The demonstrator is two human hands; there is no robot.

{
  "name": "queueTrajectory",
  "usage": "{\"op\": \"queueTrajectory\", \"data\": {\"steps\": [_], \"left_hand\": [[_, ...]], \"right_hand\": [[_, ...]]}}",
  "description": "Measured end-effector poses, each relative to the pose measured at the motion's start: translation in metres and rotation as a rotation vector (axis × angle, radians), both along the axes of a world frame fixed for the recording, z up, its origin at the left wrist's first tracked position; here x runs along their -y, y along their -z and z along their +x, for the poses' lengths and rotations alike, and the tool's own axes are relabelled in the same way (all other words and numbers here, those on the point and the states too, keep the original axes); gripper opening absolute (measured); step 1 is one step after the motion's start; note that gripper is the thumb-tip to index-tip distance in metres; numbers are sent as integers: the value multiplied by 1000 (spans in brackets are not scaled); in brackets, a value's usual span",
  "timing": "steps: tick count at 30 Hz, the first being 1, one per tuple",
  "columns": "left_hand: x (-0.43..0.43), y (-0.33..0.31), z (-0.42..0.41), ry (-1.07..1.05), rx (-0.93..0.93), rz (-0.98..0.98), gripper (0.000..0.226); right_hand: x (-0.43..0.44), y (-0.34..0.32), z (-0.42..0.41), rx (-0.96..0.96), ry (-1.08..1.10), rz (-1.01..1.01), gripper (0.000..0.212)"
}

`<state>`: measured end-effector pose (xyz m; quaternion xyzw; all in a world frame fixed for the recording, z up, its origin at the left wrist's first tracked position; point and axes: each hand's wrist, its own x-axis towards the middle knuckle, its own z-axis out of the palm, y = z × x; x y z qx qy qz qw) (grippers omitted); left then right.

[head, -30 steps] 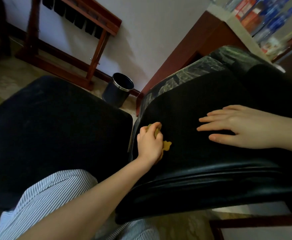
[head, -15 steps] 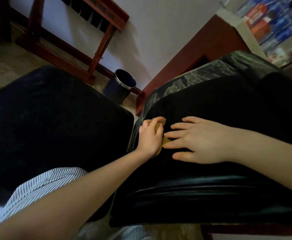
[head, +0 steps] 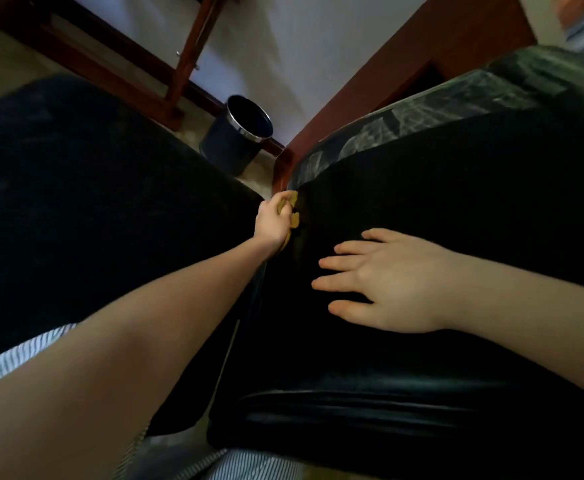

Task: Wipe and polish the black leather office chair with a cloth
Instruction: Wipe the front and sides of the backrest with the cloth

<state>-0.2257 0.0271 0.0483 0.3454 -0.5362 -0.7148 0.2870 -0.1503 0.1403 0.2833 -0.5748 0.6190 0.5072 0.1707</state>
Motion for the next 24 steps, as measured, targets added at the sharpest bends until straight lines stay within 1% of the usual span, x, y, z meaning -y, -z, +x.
{"op": "queueTrajectory", "data": {"steps": [3,9,14,16,21,23,24], "left_hand": [[-15,7,12,25,6,34,33],[-59,36,45,136,71,237,28],[-87,37,82,165,89,331,22],[-96,36,97,168,66,374,21],[-117,27,131,115,-42,424,27],[-117,17,134,94,-55,386,25],[-115,12,133,78,-61,338,24]], "right_hand": [[-2,1,0,-8,-8,0,50],[-3,6,2,2,2,-17,49],[0,3,6,-7,-1,-28,49],[0,4,8,-6,1,-34,48],[-1,4,8,-6,14,-39,48],[-1,4,7,-1,23,-47,48],[-2,5,7,2,31,-52,47]]}}
